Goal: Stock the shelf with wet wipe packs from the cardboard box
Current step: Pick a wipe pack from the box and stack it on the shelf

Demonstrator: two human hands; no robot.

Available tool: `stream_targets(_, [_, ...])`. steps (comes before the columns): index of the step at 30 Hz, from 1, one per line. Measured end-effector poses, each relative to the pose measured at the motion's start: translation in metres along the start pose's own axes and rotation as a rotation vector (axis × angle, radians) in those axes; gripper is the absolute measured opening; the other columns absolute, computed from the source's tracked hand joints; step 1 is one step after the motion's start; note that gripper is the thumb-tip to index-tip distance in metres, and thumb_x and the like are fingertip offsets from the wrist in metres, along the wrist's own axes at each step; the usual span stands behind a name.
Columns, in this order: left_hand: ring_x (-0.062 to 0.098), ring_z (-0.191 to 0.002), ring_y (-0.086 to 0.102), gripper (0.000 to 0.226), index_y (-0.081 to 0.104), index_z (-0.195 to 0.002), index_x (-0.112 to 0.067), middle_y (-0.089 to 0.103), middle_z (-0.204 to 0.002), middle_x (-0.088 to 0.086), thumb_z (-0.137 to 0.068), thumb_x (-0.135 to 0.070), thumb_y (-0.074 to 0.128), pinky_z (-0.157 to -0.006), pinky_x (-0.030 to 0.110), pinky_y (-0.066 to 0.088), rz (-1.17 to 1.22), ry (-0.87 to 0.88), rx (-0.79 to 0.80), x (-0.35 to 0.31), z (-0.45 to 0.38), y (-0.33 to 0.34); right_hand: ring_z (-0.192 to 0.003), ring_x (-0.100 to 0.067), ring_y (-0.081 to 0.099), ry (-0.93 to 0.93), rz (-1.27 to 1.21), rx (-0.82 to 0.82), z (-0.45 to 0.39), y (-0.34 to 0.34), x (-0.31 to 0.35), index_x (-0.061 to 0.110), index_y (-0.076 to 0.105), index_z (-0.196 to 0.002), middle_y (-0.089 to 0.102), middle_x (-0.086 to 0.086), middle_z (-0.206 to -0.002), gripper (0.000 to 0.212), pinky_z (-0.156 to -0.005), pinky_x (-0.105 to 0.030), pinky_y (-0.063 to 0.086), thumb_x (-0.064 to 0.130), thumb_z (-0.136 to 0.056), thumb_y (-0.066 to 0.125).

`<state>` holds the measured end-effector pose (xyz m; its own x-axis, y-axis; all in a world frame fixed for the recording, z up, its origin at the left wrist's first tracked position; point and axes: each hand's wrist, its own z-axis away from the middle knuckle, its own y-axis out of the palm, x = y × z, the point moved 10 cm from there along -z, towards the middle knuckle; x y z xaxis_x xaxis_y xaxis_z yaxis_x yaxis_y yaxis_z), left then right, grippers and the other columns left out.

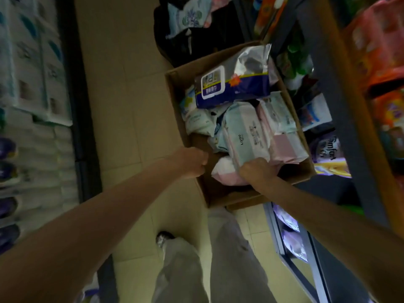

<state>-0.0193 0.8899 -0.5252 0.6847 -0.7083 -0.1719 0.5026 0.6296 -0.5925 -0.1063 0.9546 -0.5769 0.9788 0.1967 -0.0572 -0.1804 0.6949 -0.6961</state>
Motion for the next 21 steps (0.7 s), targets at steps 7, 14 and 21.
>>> stream_targets(7, [0.026,-0.121,0.05,0.039,0.047,-0.13,-0.012,0.051,-0.133,0.009,-0.091,-0.016,0.048,-0.099,0.036,0.043,0.185,-0.061,-0.044,0.017,0.013,-0.01,-0.108,-0.029,0.059,-0.05,-0.058,-0.09,0.012,-0.055,-0.004,0.009,0.055,-0.119,0.06,-0.01,-0.117,0.031,-0.085,-0.037,0.045,0.003,-0.09,0.047])
stream_targets(14, [0.027,-0.136,0.035,0.105,-0.007,-0.149,-0.016,0.021,-0.155,0.009,-0.079,-0.024,0.071,-0.109,0.036,0.036,0.286,-0.068,-0.123,0.045,0.078,-0.036,-0.069,-0.016,0.051,-0.257,-0.179,-0.284,0.044,-0.225,0.014,0.021,0.039,-0.058,0.041,0.008,-0.063,0.033,-0.052,-0.025,0.031,0.003,-0.081,0.054])
stream_targets(21, [0.021,-0.133,0.039,0.108,0.023,-0.144,-0.024,0.035,-0.144,-0.004,-0.053,-0.061,0.067,-0.107,0.033,0.036,0.399,-0.085,-0.654,0.138,0.219,-0.055,-0.053,-0.006,0.039,-0.703,0.037,-0.42,0.144,-0.392,0.193,0.019,0.045,-0.06,0.04,0.013,-0.055,0.026,-0.055,-0.016,0.03,0.009,-0.073,0.065])
